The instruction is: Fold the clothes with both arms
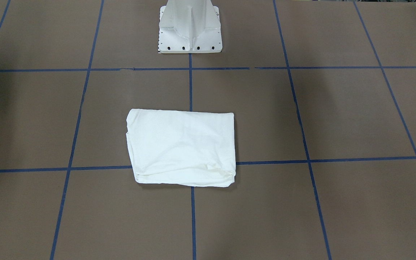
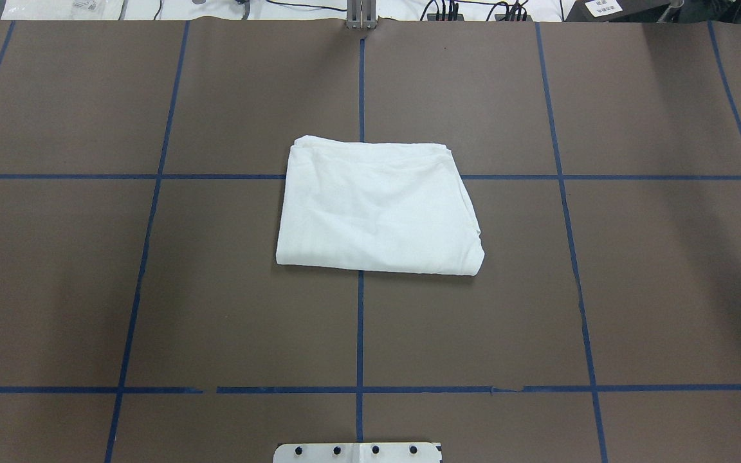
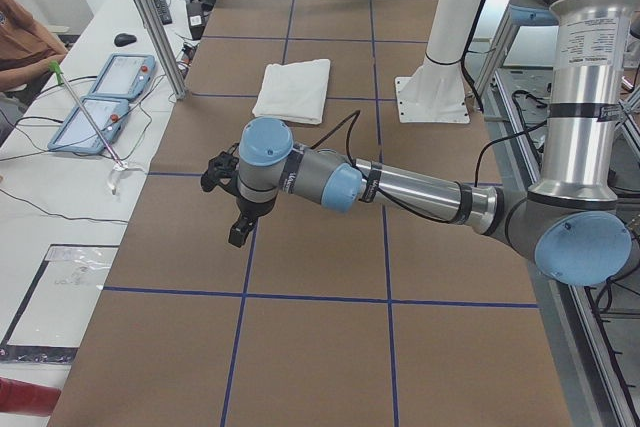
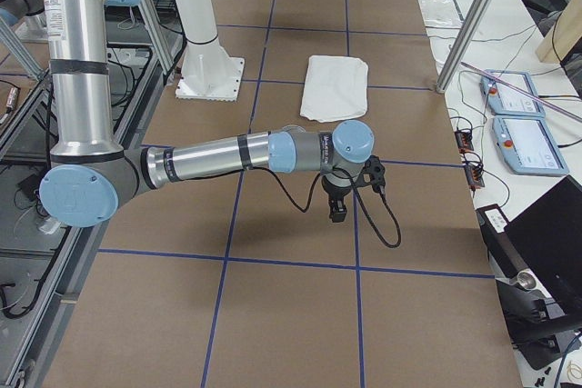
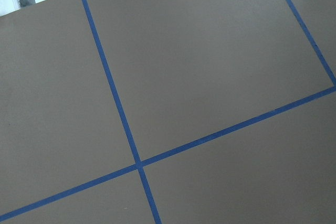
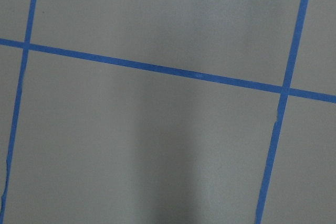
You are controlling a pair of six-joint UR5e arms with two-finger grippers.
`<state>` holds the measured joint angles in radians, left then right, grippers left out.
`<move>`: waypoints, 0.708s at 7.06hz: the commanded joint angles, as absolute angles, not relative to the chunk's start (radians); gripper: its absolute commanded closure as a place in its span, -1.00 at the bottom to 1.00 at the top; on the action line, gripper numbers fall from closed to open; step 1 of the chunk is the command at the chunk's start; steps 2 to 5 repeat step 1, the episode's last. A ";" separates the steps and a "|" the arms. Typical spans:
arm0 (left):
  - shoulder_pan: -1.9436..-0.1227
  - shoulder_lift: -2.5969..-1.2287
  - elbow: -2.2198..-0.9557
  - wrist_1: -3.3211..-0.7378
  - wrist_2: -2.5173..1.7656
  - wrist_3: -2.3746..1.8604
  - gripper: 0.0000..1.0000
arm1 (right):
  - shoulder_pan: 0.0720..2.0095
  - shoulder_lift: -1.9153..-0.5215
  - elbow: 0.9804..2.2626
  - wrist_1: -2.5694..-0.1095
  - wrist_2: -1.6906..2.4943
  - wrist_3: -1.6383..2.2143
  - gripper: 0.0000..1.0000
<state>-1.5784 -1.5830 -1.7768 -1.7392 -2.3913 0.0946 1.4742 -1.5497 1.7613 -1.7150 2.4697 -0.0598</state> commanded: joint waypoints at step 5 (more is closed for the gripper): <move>-1.578 -1.585 -1.784 -1.738 -2.391 0.094 -1.00 | 1.474 -1.549 1.763 -1.715 2.470 -0.060 -1.00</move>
